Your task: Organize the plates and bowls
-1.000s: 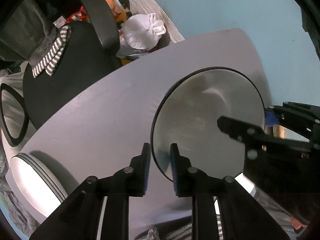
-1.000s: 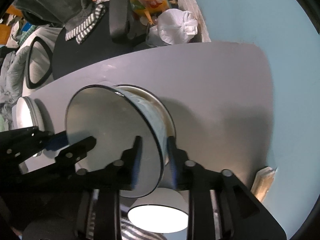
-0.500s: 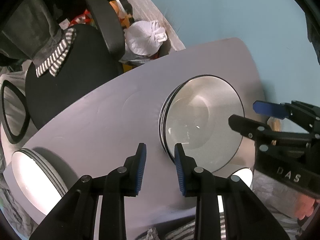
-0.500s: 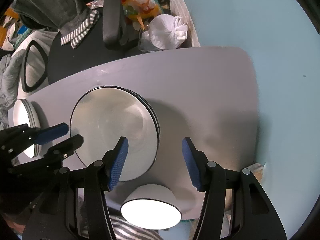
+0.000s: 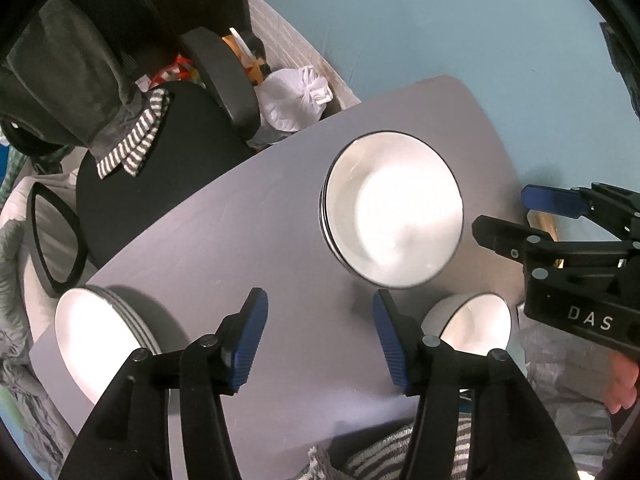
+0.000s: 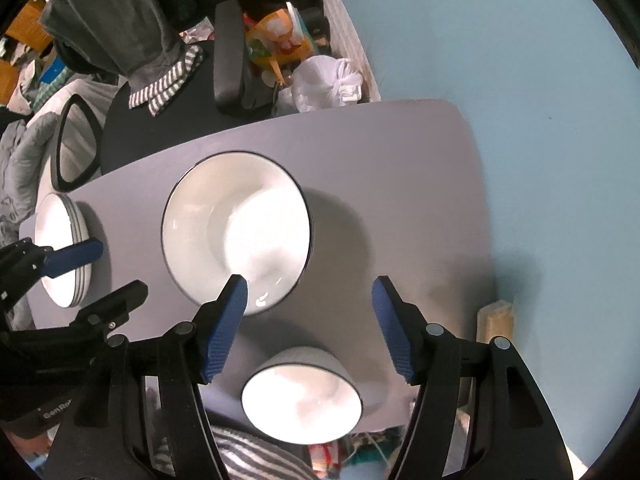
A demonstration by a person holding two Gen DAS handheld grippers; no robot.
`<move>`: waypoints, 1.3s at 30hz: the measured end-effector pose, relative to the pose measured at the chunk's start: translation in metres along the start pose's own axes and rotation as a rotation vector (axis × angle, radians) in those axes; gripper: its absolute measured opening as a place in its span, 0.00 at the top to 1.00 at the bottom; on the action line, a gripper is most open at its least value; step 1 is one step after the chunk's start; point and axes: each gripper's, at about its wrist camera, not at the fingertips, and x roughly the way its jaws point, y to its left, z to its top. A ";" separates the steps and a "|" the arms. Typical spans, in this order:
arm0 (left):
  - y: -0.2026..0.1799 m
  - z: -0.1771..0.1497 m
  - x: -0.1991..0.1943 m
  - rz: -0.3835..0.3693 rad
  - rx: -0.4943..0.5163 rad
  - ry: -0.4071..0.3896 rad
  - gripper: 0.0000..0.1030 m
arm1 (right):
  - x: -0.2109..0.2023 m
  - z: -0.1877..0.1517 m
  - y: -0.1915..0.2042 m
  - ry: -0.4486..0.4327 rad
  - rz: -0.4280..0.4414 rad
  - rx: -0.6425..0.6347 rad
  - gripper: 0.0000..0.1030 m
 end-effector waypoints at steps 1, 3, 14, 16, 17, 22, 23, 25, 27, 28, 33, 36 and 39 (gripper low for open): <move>0.000 -0.004 -0.003 -0.002 0.002 -0.005 0.46 | -0.003 -0.003 0.001 -0.006 -0.003 0.000 0.37; -0.001 -0.010 -0.009 -0.006 0.003 -0.017 0.45 | -0.009 -0.010 0.003 -0.019 -0.007 -0.002 0.37; -0.028 -0.048 -0.025 -0.030 0.029 -0.069 0.40 | -0.030 -0.054 0.004 -0.080 -0.023 0.044 0.37; -0.031 -0.053 -0.026 -0.034 0.039 -0.069 0.39 | -0.031 -0.064 0.002 -0.080 -0.023 0.054 0.37; -0.033 -0.056 -0.026 -0.035 0.042 -0.070 0.38 | -0.031 -0.068 0.000 -0.080 -0.023 0.064 0.37; -0.037 -0.072 -0.020 -0.058 0.030 -0.073 0.38 | -0.032 -0.092 -0.008 -0.080 -0.021 0.110 0.37; -0.038 -0.075 -0.018 -0.059 0.033 -0.068 0.38 | -0.031 -0.095 -0.008 -0.078 -0.022 0.114 0.37; -0.042 -0.081 -0.013 -0.063 0.048 -0.059 0.38 | -0.029 -0.104 -0.009 -0.073 -0.027 0.120 0.37; -0.047 -0.086 -0.011 -0.063 0.061 -0.056 0.38 | -0.026 -0.111 -0.013 -0.069 -0.029 0.131 0.37; -0.049 -0.088 -0.010 -0.065 0.066 -0.055 0.38 | -0.025 -0.114 -0.014 -0.068 -0.029 0.137 0.37; -0.055 -0.090 -0.006 -0.062 0.079 -0.049 0.37 | -0.020 -0.130 -0.020 -0.060 -0.030 0.167 0.37; -0.056 -0.090 -0.002 -0.075 0.086 -0.048 0.32 | -0.016 -0.139 -0.025 -0.057 -0.038 0.187 0.37; -0.059 -0.090 0.003 -0.081 0.089 -0.042 0.32 | -0.009 -0.147 -0.031 -0.068 -0.050 0.197 0.37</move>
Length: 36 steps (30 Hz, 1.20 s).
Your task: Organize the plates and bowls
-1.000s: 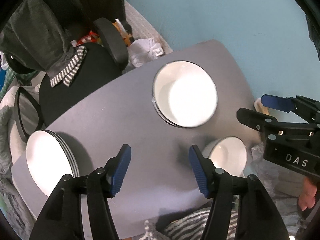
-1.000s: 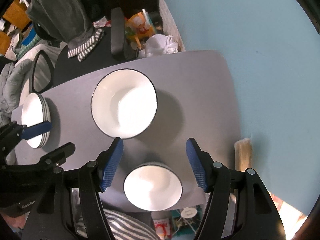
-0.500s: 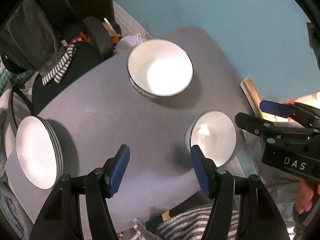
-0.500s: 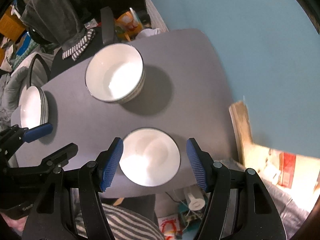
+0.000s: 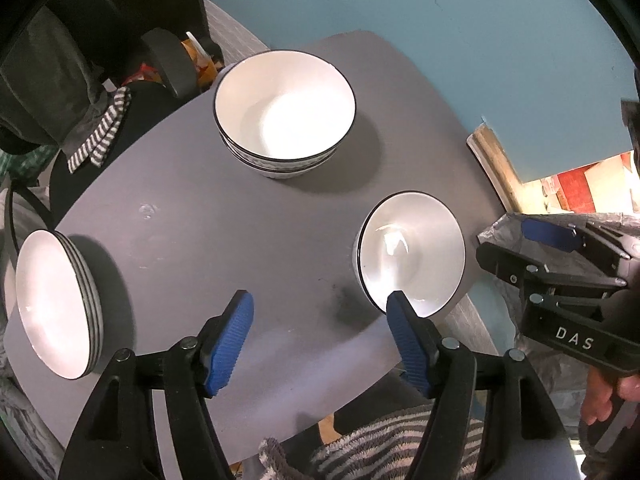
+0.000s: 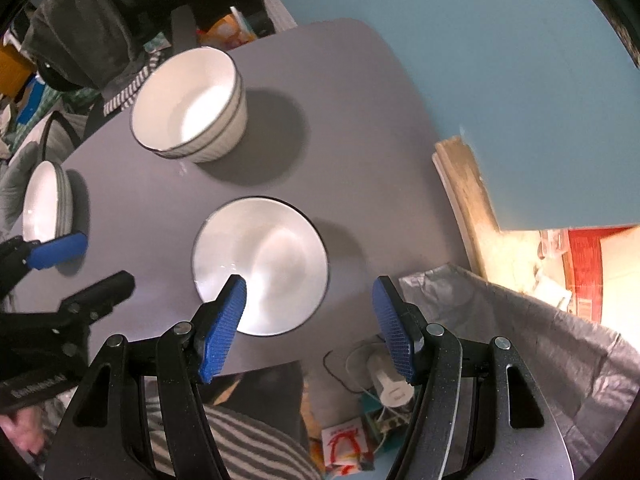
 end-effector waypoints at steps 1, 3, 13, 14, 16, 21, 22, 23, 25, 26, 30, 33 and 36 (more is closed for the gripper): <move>0.000 0.000 0.002 -0.003 0.001 0.001 0.32 | 0.003 -0.002 -0.002 -0.002 0.004 0.003 0.37; -0.001 0.000 0.007 -0.002 0.002 0.007 0.32 | 0.009 -0.006 -0.006 0.001 0.011 0.014 0.37; -0.011 0.008 0.042 0.016 0.035 0.048 0.31 | 0.042 -0.012 -0.026 0.009 0.040 0.059 0.37; -0.011 0.009 0.045 0.014 0.036 0.054 0.31 | 0.044 -0.013 -0.027 0.011 0.039 0.059 0.37; -0.011 0.011 0.052 0.000 0.028 0.060 0.31 | 0.051 -0.014 -0.029 0.018 0.049 0.068 0.37; -0.011 0.017 0.063 -0.024 -0.003 0.075 0.31 | 0.066 -0.015 -0.032 0.028 0.081 0.087 0.37; -0.011 0.018 0.065 -0.025 -0.006 0.078 0.31 | 0.067 -0.015 -0.032 0.030 0.082 0.090 0.37; -0.011 0.018 0.067 -0.027 -0.008 0.082 0.31 | 0.069 -0.015 -0.032 0.032 0.082 0.093 0.37; -0.012 0.020 0.071 -0.029 -0.011 0.090 0.31 | 0.071 -0.016 -0.032 0.029 0.080 0.093 0.37; -0.012 0.020 0.073 -0.029 -0.013 0.095 0.31 | 0.071 -0.016 -0.032 0.029 0.080 0.093 0.37; -0.012 0.021 0.080 -0.032 -0.016 0.111 0.31 | 0.076 -0.018 -0.028 0.040 0.077 0.088 0.37; -0.014 0.019 0.085 -0.019 -0.009 0.120 0.31 | 0.081 -0.019 -0.026 0.052 0.074 0.091 0.38; -0.013 0.018 0.088 -0.005 -0.005 0.119 0.31 | 0.085 -0.021 -0.022 0.061 0.089 0.093 0.44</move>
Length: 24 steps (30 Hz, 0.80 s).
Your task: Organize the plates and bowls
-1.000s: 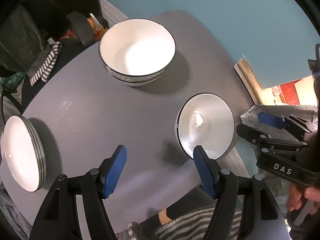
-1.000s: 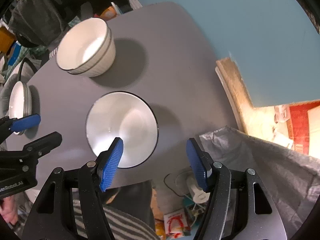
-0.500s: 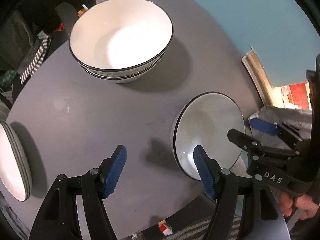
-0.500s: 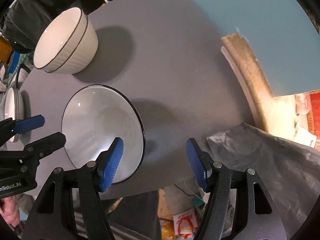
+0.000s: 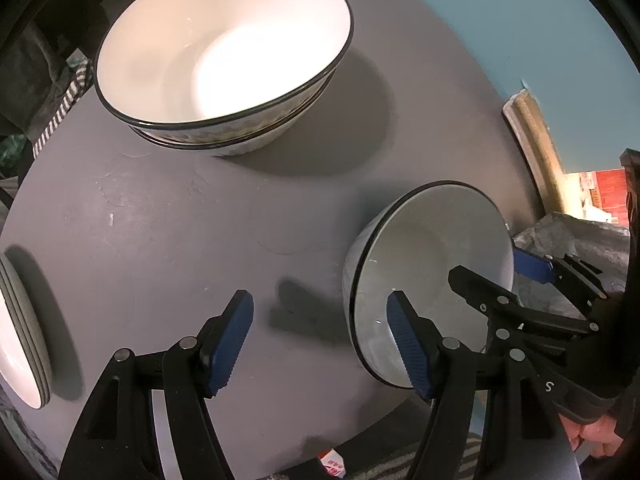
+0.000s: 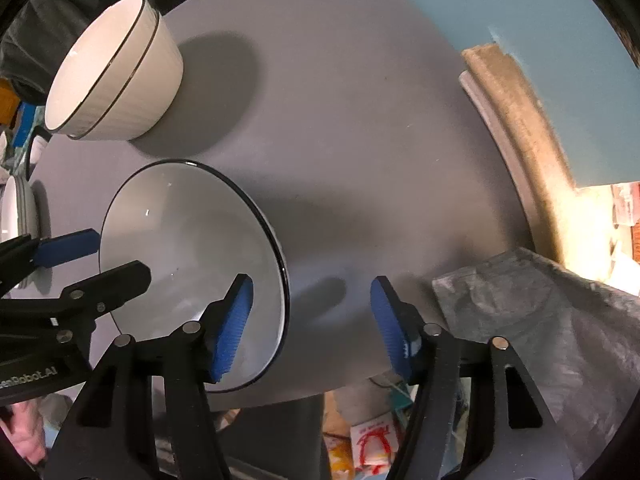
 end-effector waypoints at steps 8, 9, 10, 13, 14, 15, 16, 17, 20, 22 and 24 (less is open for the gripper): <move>0.004 0.000 0.004 0.007 -0.015 0.002 0.48 | 0.005 -0.001 0.006 0.013 0.006 -0.001 0.69; 0.005 0.000 0.004 0.006 -0.019 0.002 0.48 | 0.005 -0.001 0.007 0.014 0.011 0.001 0.73; 0.007 0.001 0.003 0.006 -0.023 0.001 0.48 | 0.007 -0.003 0.006 0.016 0.014 0.002 0.74; 0.008 0.001 0.004 0.007 -0.032 0.003 0.55 | 0.008 -0.004 0.008 0.023 0.021 0.003 0.81; 0.011 0.000 0.005 -0.002 -0.032 0.007 0.57 | 0.009 -0.004 0.011 0.024 0.023 0.002 0.83; 0.014 -0.001 0.005 -0.008 -0.030 0.010 0.58 | 0.010 -0.004 0.010 0.024 0.025 0.000 0.86; 0.016 0.000 0.005 -0.012 -0.028 0.012 0.60 | 0.010 -0.003 0.010 0.026 0.028 -0.003 0.86; 0.016 -0.001 0.005 -0.012 -0.023 0.013 0.62 | 0.011 -0.003 0.012 0.028 0.027 -0.007 0.87; 0.014 -0.001 0.006 -0.013 -0.017 0.020 0.70 | 0.013 -0.005 0.012 0.034 0.022 -0.017 0.88; 0.010 0.000 0.006 -0.015 -0.012 0.028 0.74 | 0.014 -0.005 0.015 0.033 0.010 -0.016 0.88; 0.009 -0.001 0.008 -0.012 -0.006 0.034 0.76 | 0.015 -0.004 0.013 0.036 0.013 -0.011 0.89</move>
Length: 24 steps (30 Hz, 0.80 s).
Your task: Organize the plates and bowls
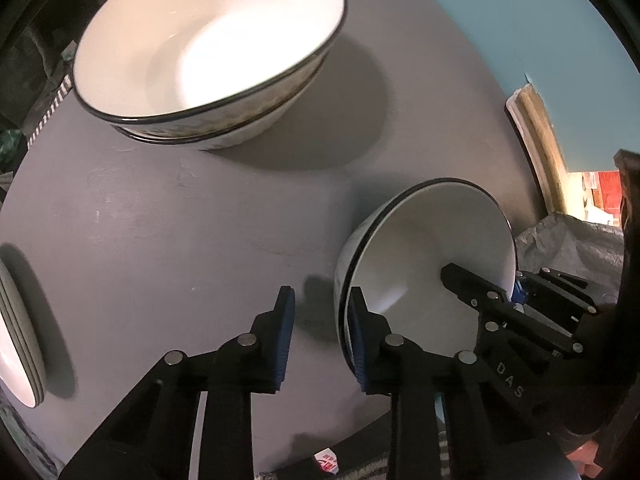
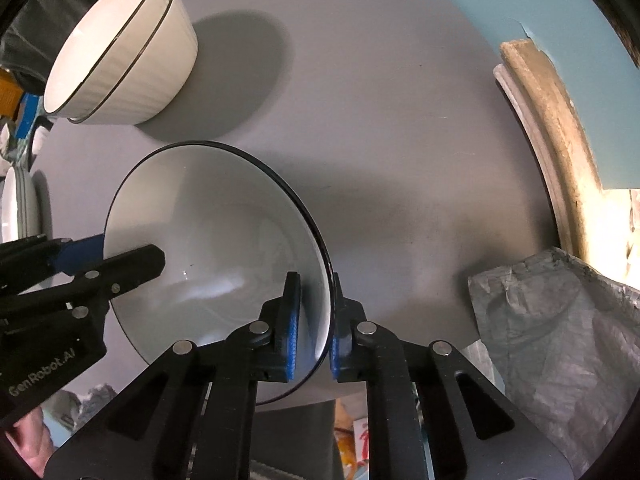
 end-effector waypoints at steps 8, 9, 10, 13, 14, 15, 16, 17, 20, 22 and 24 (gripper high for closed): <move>-0.002 0.004 -0.002 0.001 0.040 0.014 0.88 | 0.001 0.000 0.000 0.002 0.021 0.011 0.91; -0.003 0.005 -0.003 0.002 0.046 0.013 0.88 | 0.000 0.000 -0.003 0.005 0.023 0.014 0.91; -0.003 0.009 -0.002 0.011 0.049 0.015 0.88 | 0.000 0.000 -0.003 0.007 0.027 0.017 0.92; -0.003 0.011 -0.001 0.018 0.052 0.017 0.89 | 0.005 0.011 -0.006 0.013 0.033 0.021 0.92; -0.002 0.011 -0.001 0.018 0.050 0.018 0.89 | 0.005 0.013 -0.007 0.012 0.034 0.021 0.93; -0.003 0.011 0.000 0.016 0.047 0.018 0.89 | 0.002 0.016 -0.010 0.012 0.037 0.022 0.93; -0.004 0.010 -0.001 0.013 0.042 0.017 0.89 | 0.002 0.017 -0.011 0.015 0.038 0.022 0.93; -0.005 0.010 -0.002 0.011 0.038 0.017 0.90 | -0.001 0.020 -0.012 0.017 0.037 0.020 0.93; -0.012 0.009 -0.004 0.017 0.034 0.013 0.90 | -0.002 0.025 -0.011 0.028 0.036 0.012 0.93; -0.012 0.015 -0.001 0.019 0.033 0.013 0.90 | -0.005 0.028 -0.008 0.034 0.030 0.007 0.93; -0.012 0.012 -0.001 0.016 0.028 0.011 0.90 | -0.010 0.031 -0.005 0.038 0.018 -0.004 0.93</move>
